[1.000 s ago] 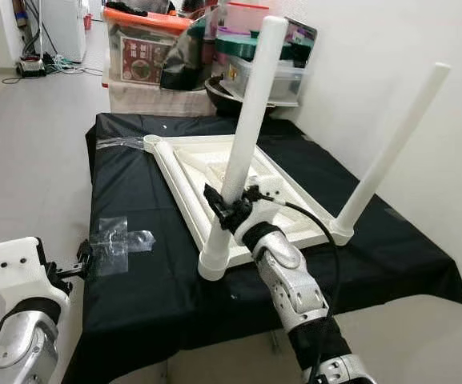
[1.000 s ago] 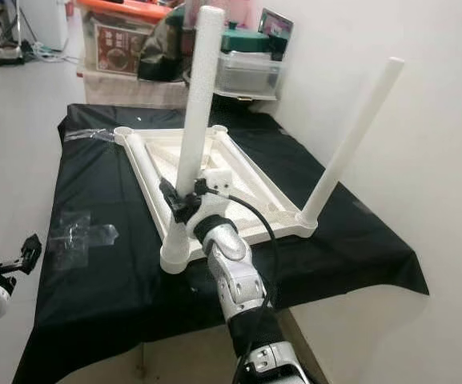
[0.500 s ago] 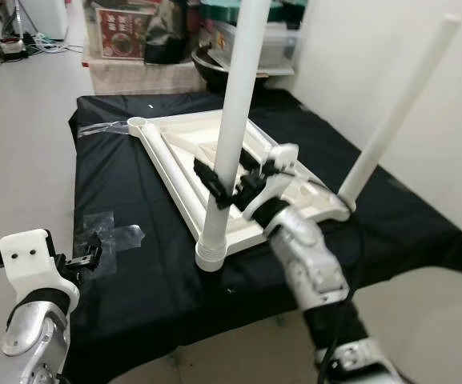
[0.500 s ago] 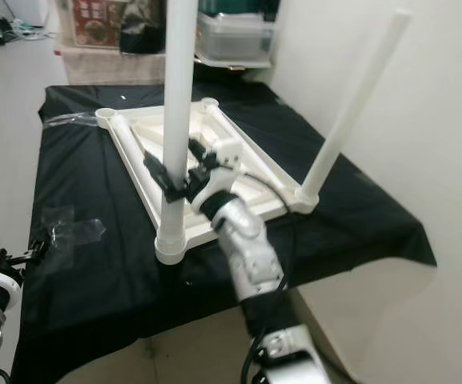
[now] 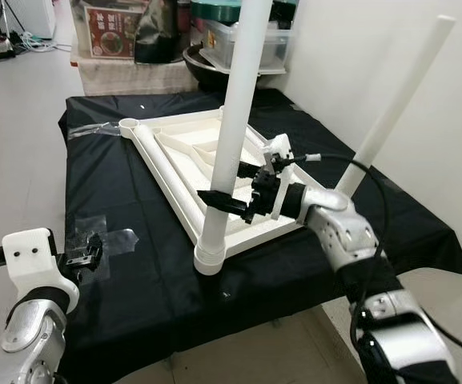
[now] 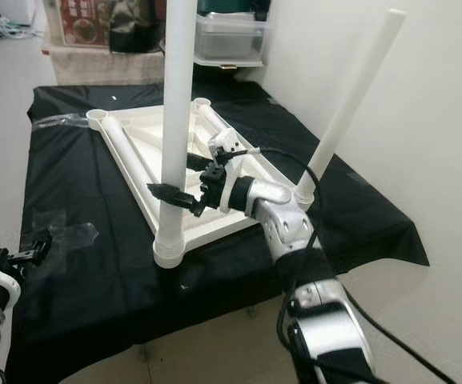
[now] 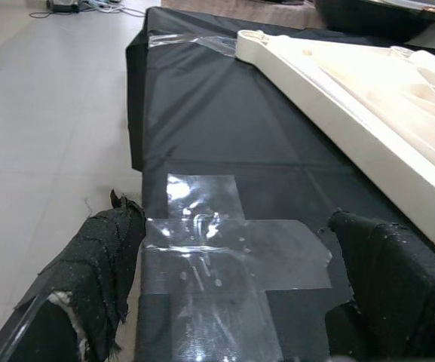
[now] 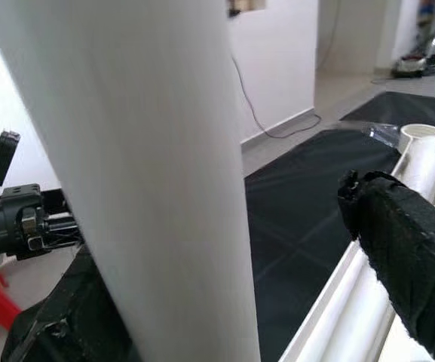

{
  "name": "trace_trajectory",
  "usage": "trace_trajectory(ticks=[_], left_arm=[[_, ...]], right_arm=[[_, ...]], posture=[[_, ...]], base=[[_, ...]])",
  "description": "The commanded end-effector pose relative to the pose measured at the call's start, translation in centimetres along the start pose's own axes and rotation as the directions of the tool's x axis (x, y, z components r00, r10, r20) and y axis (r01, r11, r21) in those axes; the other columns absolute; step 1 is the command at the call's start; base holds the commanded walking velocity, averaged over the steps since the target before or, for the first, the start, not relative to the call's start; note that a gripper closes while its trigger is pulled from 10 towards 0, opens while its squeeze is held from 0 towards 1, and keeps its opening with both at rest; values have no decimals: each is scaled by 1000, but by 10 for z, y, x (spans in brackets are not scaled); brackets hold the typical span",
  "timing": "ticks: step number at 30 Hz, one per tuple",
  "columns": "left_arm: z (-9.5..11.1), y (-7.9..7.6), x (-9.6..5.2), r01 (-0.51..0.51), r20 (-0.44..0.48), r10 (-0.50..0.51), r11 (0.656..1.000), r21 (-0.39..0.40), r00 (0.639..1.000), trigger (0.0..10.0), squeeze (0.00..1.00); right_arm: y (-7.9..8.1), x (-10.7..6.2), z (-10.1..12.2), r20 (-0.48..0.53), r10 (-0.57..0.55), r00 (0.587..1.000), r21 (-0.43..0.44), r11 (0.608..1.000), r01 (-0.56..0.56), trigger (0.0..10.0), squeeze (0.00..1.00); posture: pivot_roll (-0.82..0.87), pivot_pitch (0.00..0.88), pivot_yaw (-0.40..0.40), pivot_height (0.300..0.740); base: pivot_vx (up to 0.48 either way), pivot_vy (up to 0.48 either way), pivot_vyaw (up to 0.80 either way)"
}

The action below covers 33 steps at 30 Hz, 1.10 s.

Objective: Building children table

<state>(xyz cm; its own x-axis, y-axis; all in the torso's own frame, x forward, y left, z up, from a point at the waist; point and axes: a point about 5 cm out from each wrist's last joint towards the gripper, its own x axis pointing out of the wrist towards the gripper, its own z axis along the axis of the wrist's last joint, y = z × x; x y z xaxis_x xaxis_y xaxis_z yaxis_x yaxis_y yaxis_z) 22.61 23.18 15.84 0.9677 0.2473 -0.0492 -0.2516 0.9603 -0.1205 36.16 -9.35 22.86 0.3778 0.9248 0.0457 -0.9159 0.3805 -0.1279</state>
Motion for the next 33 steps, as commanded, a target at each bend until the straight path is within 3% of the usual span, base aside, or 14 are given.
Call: trace_trajectory(ticks=[1, 8, 12, 13, 17, 18, 19, 20, 24, 28, 30, 33], left_arm=[[-2, 0, 1, 7, -10, -7, 1000, 11, 1000, 10000, 0], [-3, -2, 1, 11, -11, -10, 1000, 12, 1000, 10000, 0], [-4, -4, 1, 14, -14, -14, 1000, 11, 1000, 10000, 0], [-5, -4, 1, 15, -16, -15, 1000, 11, 1000, 10000, 0], [-6, -5, 1, 16, -18, -16, 1000, 11, 1000, 10000, 0], [-6, -5, 1, 17, -19, -17, 1000, 12, 1000, 10000, 0], [-6, -5, 1, 17, -19, -17, 1000, 12, 1000, 10000, 0], [-6, -5, 1, 17, -19, -17, 1000, 12, 1000, 10000, 0], [-6, -5, 1, 18, -19, -17, 1000, 11, 1000, 10000, 0], [-7, -6, 2, 20, -18, -20, 1000, 8, 1000, 10000, 0], [-7, -6, 2, 20, -18, -20, 1000, 8, 1000, 10000, 0], [-8, -6, 3, 25, -21, -25, 1000, 8, 999, 10000, 0]], right_arm=[[-7, 1, 4, -6, 15, 1000, -17, 1000, -16, 10000, 0], [-15, 4, 12, -7, 48, 999, -29, 998, -49, 10000, 0], [-16, 7, 10, -33, 127, 991, -22, 992, -128, 10000, 0], [-14, 8, 8, -40, 149, 988, -9, 989, -149, 8745, 0], [-14, 9, 6, -43, 163, 986, -1, 987, -164, 8745, 0], [-14, 9, 5, -41, 171, 984, 3, 985, -171, 4275, 0], [-14, 9, 5, -41, 171, 984, 3, 985, -171, 4275, 0], [-15, 9, 3, -31, 161, 986, 10, 987, -161, 0, 0], [-17, 9, 2, -17, 137, 990, 27, 990, -136, 0, 0], [-25, 6, -6, 10, -40, 999, 68, 997, 39, 0, 0], [-25, 6, -6, 10, -40, 999, 68, 997, 39, 0, 0], [-32, 4, -18, -13, -250, 968, 114, 962, 250, 0, 0]], posture=[[173, 0, -123, 740], [184, 0, -132, 740], [194, 0, -142, 740], [194, 0, -142, 740], [194, 0, -142, 740], [194, 0, -143, 740], [194, 0, -143, 740], [197, 0, -145, 740], [197, 0, -144, 740], [193, 0, -144, 740], [193, 0, -144, 740], [190, 0, -146, 740]], base=[[0, 0, 0], [0, 0, 0], [0, 0, 0], [0, 0, 0], [0, 0, 0], [0, 0, 0], [0, 0, 0], [0, 0, 0], [0, 0, 0], [0, 0, 0], [0, 0, 0], [0, 0, 0]])
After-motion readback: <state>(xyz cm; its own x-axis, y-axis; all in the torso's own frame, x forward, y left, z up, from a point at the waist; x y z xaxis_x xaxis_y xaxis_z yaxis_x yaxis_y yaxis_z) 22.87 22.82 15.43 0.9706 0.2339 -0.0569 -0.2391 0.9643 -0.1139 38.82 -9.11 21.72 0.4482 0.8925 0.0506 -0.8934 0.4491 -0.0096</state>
